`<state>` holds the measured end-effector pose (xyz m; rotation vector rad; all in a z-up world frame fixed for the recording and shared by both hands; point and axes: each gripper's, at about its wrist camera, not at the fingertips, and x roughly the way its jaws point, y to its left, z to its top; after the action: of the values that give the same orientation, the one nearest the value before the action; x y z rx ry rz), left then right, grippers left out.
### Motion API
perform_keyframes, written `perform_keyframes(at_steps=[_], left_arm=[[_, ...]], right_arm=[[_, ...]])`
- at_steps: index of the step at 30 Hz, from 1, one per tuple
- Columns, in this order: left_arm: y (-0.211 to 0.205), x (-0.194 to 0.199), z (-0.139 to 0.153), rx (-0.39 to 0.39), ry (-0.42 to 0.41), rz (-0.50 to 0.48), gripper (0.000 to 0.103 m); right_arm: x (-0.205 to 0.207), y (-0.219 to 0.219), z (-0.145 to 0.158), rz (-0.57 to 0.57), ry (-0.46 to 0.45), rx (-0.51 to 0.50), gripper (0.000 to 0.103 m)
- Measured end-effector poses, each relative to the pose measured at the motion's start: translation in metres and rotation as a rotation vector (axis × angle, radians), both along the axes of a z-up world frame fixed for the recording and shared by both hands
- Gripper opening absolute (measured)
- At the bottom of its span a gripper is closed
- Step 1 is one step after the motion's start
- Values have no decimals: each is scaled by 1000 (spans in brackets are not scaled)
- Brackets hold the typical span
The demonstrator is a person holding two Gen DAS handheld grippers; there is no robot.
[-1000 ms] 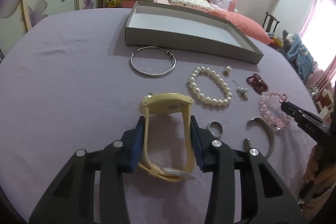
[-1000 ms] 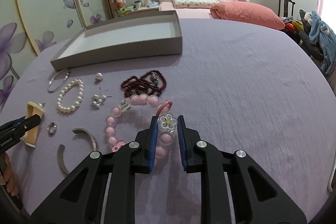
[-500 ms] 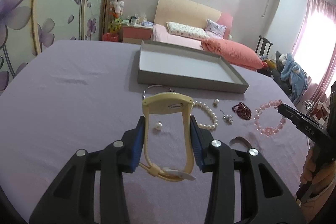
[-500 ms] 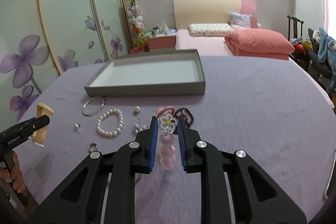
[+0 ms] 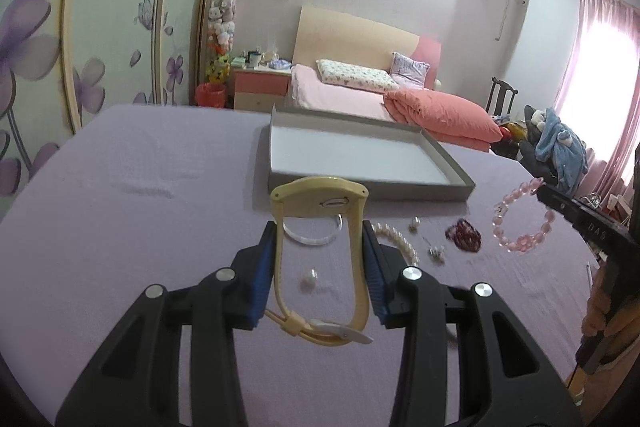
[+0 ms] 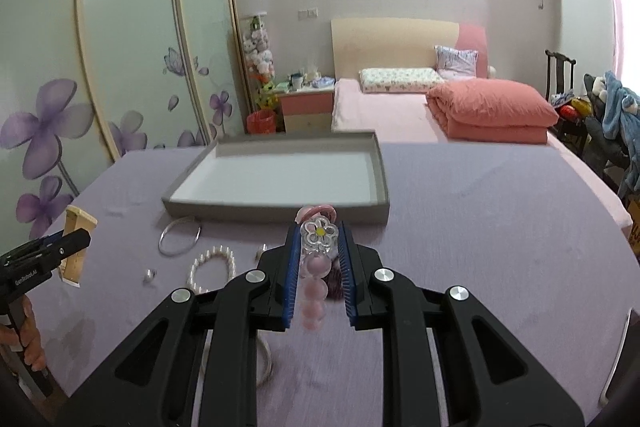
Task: Organize jewelry
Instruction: 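Carry the pink bracelet and yellow watch into the grey tray and release both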
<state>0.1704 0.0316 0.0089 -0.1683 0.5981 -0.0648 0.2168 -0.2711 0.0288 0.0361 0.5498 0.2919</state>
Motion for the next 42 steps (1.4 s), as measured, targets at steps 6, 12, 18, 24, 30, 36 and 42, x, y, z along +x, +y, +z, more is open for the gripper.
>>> perform_keyframes(at_steps=[6, 12, 18, 24, 30, 36, 42], left_arm=[[-5, 41, 22, 14, -72, -13, 41], [-18, 98, 25, 10, -90, -38, 41], [-24, 152, 14, -5, -71, -39, 41], [-30, 187, -7, -7, -26, -37, 41], [-35, 208, -24, -1, 7, -47, 42], [-37, 221, -40, 7, 40, -52, 42], [-36, 226, -48, 11, 40, -31, 50]], right_arm=[[36, 7, 19, 1, -66, -10, 20], [80, 20, 18, 12, -83, -7, 20], [126, 32, -2, 16, -46, -8, 20], [149, 40, -21, 34, 1, 26, 20], [155, 39, -30, 52, 22, 40, 47], [158, 36, -31, 47, 11, 44, 50], [161, 37, -32, 52, 14, 33, 50]])
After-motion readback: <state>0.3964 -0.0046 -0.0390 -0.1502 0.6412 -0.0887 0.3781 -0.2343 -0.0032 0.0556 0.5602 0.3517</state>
